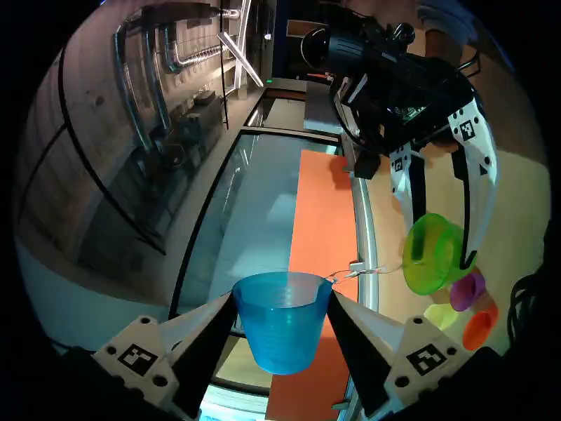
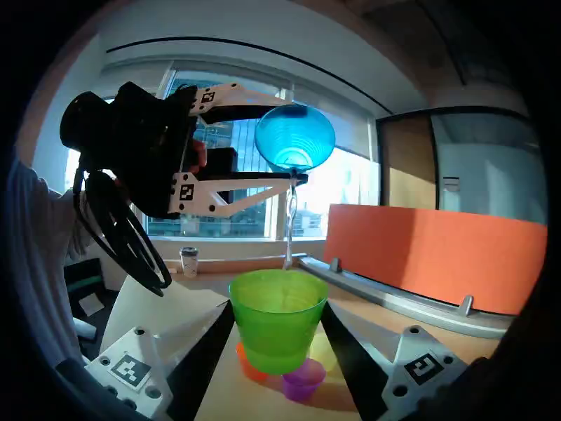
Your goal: Pour water
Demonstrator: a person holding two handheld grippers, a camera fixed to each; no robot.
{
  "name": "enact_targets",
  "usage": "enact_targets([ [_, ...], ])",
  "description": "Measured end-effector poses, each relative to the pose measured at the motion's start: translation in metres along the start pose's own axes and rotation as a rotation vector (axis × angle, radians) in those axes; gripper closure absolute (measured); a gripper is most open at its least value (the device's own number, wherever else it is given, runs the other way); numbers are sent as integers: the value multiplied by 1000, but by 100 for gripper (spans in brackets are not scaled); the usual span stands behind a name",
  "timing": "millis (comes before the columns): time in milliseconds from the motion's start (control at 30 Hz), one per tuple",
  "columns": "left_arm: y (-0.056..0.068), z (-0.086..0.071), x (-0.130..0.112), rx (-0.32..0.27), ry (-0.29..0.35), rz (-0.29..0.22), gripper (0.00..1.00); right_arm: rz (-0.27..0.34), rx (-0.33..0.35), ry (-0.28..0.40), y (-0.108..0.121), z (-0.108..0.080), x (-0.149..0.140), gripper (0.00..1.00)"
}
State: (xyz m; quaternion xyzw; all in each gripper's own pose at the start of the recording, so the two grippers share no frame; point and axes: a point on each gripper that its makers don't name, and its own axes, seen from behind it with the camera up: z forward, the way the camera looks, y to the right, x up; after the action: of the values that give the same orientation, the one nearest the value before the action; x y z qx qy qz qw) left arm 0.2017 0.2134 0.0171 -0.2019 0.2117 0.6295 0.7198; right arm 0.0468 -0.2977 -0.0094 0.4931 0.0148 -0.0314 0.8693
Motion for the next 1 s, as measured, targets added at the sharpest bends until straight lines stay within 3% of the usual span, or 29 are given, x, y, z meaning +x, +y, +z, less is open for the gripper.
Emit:
enact_targets([
  [467, -5, 0, 4, 10, 7, 67, 12, 2, -8, 1, 5, 3, 0, 11],
  [1000, -8, 1, 8, 11, 13, 185, 13, 1, -6, 0, 3, 7, 0, 11],
])
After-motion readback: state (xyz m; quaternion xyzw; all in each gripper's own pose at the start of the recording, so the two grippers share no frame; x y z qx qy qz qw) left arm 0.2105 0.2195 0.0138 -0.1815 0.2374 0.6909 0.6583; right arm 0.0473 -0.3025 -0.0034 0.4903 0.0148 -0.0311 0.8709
